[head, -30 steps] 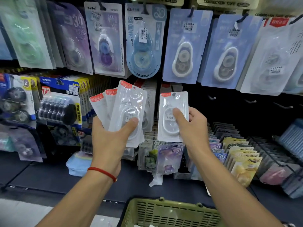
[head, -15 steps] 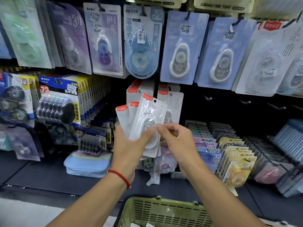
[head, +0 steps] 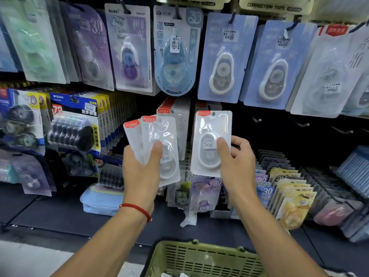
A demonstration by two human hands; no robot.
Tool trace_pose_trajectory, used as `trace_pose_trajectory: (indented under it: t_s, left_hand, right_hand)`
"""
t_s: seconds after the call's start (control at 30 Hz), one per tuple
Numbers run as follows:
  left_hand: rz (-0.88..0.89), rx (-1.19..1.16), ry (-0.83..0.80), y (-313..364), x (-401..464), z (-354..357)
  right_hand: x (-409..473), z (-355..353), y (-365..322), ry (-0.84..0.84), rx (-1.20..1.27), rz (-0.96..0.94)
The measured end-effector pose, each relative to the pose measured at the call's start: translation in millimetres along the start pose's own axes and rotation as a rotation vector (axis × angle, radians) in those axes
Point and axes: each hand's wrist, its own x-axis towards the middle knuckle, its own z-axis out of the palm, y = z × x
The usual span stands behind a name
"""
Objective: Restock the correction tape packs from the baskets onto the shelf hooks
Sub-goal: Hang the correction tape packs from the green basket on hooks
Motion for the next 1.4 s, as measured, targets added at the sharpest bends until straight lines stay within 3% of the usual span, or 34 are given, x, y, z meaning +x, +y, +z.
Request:
trace_pose_trajectory:
  t_s: [0.2,0.37,0.5,0.57,0.73,0.83,1.17,1.3,1.4]
  left_hand:
    - [0.078,0.033,0.023,3,3,-3]
    - [0.076,0.021,-0.057,4,-4,2]
    - [0.013,-0.053,-0.158,0,-15,10]
    - [0.026,-0.079,-0.160,0,-18,13]
    - [0.028,-0.041,-0.131,-2,-11,10]
    - [0.027,0.013,-0.072,-7,-4,6]
    - [0.124,0.054,-0.026,-3,-4,2]
    - [0.160,0.079,-0.019,3,-9,1]
    - [0.199,0.098,-0.067,5,-12,2]
  right_hand:
    - [2,-1,-6,0.059,-0.010,-0.043]
    - [2,-7,3,-0.031,-0.585,-0.092]
    - [-12,3,7,-0.418,-0.415,-0.069]
    - [-18,7,9,-0.492,-0.385,-0.089]
    - [-14,9,6,-0.268,-0.095,-0.022]
    - [-7,4,5,-0.117,-0.082,0.003]
    - [-6,2,1,0.000,0.006,-0.050]
    - [-4,0,2,-0.003,-0.082,-0.053]
    - [-3,-4,6,-0.069,-0.381,0.041]
